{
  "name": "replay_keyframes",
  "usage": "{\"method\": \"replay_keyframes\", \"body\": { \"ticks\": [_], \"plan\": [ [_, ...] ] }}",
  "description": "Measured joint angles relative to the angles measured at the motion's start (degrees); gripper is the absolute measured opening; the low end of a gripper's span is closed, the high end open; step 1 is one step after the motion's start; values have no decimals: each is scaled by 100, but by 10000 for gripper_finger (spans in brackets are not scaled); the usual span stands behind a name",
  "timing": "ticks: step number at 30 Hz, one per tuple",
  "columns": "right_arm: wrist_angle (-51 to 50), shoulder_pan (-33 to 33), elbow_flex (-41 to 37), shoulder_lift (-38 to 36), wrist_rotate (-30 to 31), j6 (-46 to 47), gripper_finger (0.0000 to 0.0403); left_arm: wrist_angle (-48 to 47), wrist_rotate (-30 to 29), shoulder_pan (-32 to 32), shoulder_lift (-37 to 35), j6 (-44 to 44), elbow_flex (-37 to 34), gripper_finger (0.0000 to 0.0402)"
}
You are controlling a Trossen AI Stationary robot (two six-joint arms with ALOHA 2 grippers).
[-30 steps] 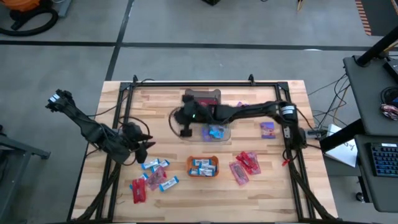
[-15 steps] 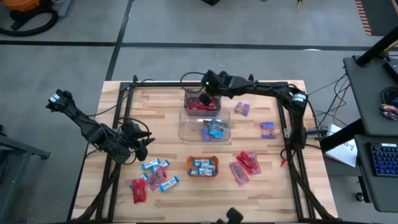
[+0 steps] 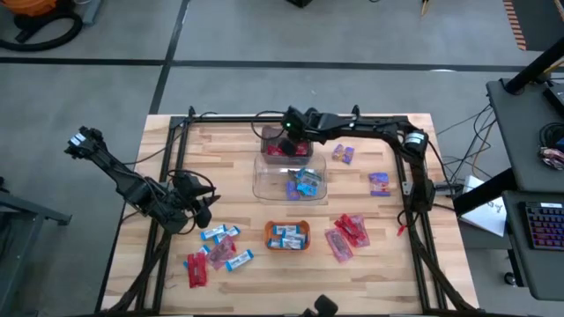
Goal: Sort candy
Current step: Put the red candy into the black transparent bin, then put the white chocolate bar into the orange bin
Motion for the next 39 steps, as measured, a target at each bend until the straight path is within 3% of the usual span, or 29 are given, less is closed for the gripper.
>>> {"method": "replay_keyframes", "body": {
  "ticks": [7,10,17,24,27,33,39],
  "plan": [
    [112,76,2,-9,-23,169,167,0,29,0,0,-48,0,134],
    [185,161,2,-69,-50,158,188,0,88,0,0,-50,0,134],
    [140,426,2,-456,-57,61,194,-4,509,2,11,-166,0,134],
    [-53,830,2,-883,-1016,-225,194,-2,2127,2,196,-365,0,134],
    [-179,1056,0,-1002,-1152,-345,194,0,2688,-2,451,-338,0,134],
    [-750,1513,-8,-1211,-1200,-476,194,30,3169,-64,1197,201,0,139],
    [-1260,1842,-11,-1362,-1203,-527,194,37,3348,-100,1837,317,0,173]
  ]
}}
